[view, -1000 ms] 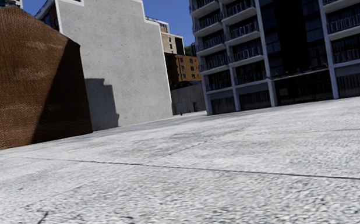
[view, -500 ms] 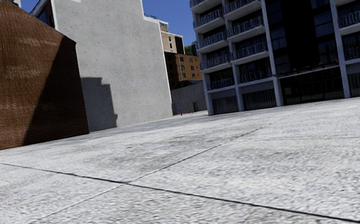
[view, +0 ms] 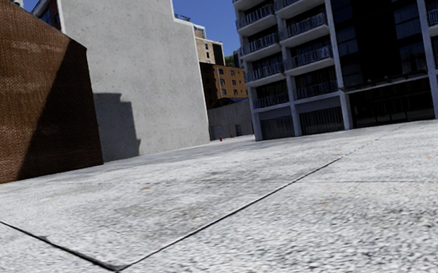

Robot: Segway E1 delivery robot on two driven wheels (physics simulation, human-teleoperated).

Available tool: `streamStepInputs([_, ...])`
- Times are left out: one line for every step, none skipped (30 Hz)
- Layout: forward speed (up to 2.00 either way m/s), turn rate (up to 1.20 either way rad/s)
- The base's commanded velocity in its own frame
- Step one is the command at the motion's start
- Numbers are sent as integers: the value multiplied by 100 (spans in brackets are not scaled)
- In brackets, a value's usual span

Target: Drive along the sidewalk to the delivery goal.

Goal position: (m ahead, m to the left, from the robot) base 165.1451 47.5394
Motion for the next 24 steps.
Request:
streamStepInputs([200, 0])
streamStepInputs([200, 0])
streamStepInputs([200, 0])
streamStepInputs([200, 0])
streamStepInputs([200, 0])
streamStepInputs([200, 0])
streamStepInputs([200, 0])
streamStepInputs([200, 0])
streamStepInputs([200, 0])
streamStepInputs([200, 0])
streamStepInputs([200, 0])
streamStepInputs([200, 0])
streamStepInputs([200, 0])
streamStepInputs([200, 0])
streamStepInputs([200, 0])
streamStepInputs([200, 0])
streamStepInputs([200, 0])
streamStepInputs([200, 0])
streamStepInputs([200, 0])
streamStepInputs([200, 0])
streamStepInputs([200, 0])
streamStepInputs([200, 0])
streamStepInputs([200, 0])
streamStepInputs([200, 0])
